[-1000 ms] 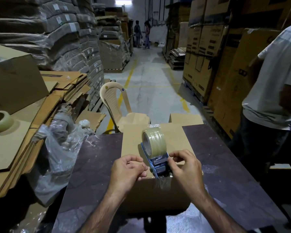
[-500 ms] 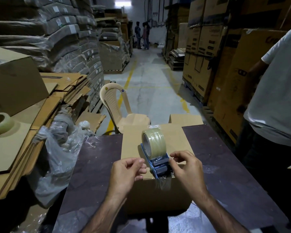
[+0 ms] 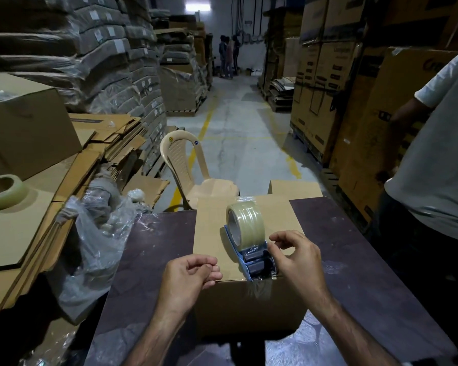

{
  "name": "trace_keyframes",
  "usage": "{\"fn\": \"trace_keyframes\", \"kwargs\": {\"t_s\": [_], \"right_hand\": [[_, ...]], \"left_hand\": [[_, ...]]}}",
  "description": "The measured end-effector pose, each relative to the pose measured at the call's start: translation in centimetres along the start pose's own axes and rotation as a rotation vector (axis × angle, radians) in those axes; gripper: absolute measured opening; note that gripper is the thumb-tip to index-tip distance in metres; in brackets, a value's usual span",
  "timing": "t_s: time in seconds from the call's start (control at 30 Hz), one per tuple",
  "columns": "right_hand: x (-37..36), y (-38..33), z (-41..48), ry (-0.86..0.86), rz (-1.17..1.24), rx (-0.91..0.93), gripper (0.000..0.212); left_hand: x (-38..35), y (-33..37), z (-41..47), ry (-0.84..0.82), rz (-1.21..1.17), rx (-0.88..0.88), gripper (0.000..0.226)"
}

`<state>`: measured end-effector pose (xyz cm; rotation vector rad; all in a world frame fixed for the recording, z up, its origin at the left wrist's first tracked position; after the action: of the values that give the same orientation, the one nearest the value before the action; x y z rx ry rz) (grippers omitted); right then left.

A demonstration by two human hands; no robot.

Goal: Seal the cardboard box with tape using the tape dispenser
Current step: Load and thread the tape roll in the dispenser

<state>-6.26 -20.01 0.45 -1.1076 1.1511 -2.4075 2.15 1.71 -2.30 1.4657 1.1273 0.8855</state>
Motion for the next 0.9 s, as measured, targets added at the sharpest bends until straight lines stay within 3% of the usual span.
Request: {"fn": "trace_keyframes", "kwargs": {"t_s": [0.23, 0.33, 0.43, 0.67, 0.9], "right_hand": [[0.3, -0.1, -0.5, 0.014, 0.039, -0.011, 0.012], [0.4, -0.3, -0.6, 0.016, 0.051, -0.008, 0.012], [0.5, -0.4, -0.6, 0.019, 0.047, -0.008, 0.013], [0.6, -0.6, -0.4, 0.043, 0.035, -0.006, 0.014], [0.6, -0.4, -0.5, 0.032, 0.019, -0.024, 0.011]], "left_hand": [[-0.3, 0.0, -0.4, -0.025, 0.003, -0.014, 0.004], [-0.3, 0.3, -0.6, -0.018, 0.051, -0.052, 0.017], [0.4, 0.5, -0.7, 0.053, 0.068, -0.096, 0.028], [3.0, 0.7, -0.1, 0.106, 0.163, -0.134, 0.012], [9.5, 0.1, 1.6, 0.324, 0.306, -0.224, 0.02]]}}
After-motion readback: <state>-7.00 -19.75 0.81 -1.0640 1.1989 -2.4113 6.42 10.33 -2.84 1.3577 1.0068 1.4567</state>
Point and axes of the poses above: each hand's wrist, its own z-axis towards the middle knuckle, its own x-axis out of the back of the hand, y = z × x, the point moved 6 cm from there along z, towards the middle knuckle, and after that the axes turned 4 degrees about -z, right-handed, at the moved point
